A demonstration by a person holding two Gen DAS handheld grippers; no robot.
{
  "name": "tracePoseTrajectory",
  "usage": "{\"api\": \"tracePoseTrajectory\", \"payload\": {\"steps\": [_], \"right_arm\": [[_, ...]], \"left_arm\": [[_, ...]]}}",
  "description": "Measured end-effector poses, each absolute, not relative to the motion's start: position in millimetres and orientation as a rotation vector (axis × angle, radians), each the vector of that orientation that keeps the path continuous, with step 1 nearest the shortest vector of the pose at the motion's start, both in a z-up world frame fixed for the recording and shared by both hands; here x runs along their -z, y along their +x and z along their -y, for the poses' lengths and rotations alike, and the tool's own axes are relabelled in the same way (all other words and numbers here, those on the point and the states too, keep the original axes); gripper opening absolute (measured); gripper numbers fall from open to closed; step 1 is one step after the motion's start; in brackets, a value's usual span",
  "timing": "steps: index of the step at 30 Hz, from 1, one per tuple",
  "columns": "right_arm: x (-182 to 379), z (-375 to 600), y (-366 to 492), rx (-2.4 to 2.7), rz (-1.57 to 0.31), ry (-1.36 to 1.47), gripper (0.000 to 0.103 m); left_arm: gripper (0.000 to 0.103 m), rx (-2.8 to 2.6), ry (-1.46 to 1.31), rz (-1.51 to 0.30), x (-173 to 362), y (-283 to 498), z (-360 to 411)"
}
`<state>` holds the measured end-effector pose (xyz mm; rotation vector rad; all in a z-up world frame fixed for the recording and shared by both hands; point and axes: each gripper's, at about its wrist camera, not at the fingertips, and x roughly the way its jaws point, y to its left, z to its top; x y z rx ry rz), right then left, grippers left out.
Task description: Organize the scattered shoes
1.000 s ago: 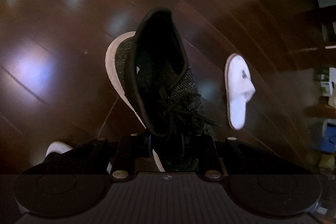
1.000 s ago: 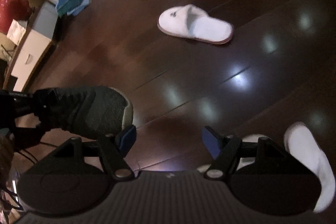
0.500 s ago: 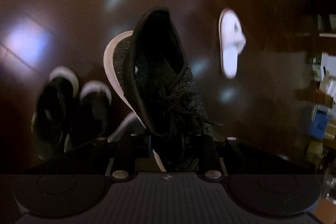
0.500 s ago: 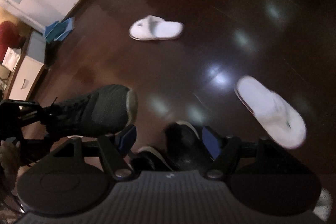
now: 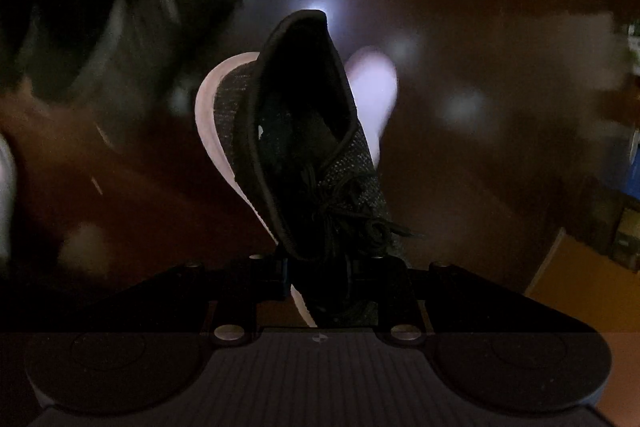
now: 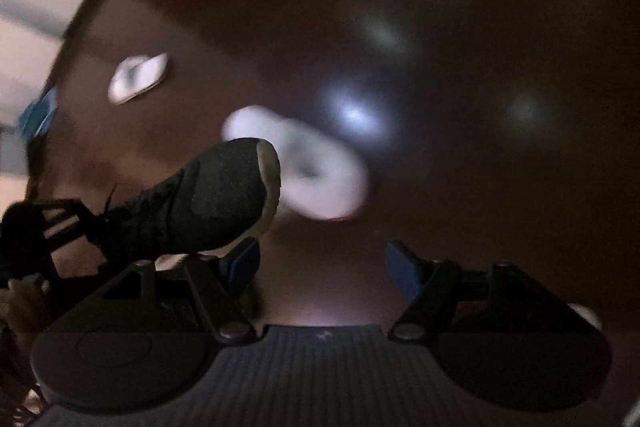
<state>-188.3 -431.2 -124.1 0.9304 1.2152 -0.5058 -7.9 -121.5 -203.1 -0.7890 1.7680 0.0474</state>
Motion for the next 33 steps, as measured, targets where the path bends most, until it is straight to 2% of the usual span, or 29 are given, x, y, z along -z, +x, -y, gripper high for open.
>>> {"api": "tracePoseTrajectory", "payload": {"steps": [8,15,21,33], "right_arm": [[165.5,526.2,-276.6,0.667,-1.234,0.977,0.073],[202.5,545.7,-287.9,0.672,-1.229,0.996,0.073],[224.1,559.0,-276.6,0.672,-1.212,1.001,0.073],[242.7,550.1,-247.5,0.597,-1.289,0.853,0.073]], "left_arm": [[0.029,0.009,-0.715,-1.855,274.0,-80.6,264.5],[0.029,0.064,-0.560,-1.861,318.8,-109.7,330.5],[0.029,0.095,-0.474,-1.870,334.8,-128.7,349.2],[0.032,0.107,-0.429,-1.871,347.8,-148.3,337.9]]}}
